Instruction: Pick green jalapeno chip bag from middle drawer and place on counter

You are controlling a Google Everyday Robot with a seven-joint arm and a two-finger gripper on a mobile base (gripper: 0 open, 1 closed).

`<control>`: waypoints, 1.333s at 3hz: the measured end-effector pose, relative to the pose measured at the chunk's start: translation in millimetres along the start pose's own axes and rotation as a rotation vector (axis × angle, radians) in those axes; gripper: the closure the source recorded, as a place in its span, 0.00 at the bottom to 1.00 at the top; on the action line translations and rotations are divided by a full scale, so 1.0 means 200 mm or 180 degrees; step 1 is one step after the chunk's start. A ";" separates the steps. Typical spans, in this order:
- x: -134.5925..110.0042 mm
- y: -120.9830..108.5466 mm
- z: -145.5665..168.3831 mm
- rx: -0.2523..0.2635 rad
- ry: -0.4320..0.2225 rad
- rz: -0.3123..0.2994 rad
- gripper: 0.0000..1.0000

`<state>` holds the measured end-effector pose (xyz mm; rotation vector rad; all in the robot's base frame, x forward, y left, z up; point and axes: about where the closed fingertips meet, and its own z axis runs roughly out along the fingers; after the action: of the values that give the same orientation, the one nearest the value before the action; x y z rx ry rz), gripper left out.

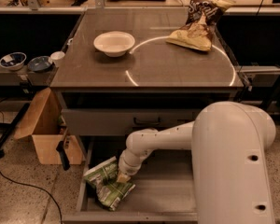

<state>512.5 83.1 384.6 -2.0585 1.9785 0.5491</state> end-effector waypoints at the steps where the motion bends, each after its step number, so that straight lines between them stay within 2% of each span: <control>1: 0.04 0.05 -0.04 0.0022 0.0041 0.0049 1.00; 2: 0.14 0.18 -0.12 0.0007 0.0115 0.0242 1.00; 3: 0.20 0.28 -0.16 -0.0015 0.0165 0.0336 1.00; 4: 0.18 0.38 -0.30 0.0016 0.0222 0.0362 1.00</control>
Offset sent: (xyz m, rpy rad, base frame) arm -0.0496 -0.0581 0.0171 -0.0658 0.0457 -0.1056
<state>444.1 20.6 429.6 -1.9973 2.1448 0.5000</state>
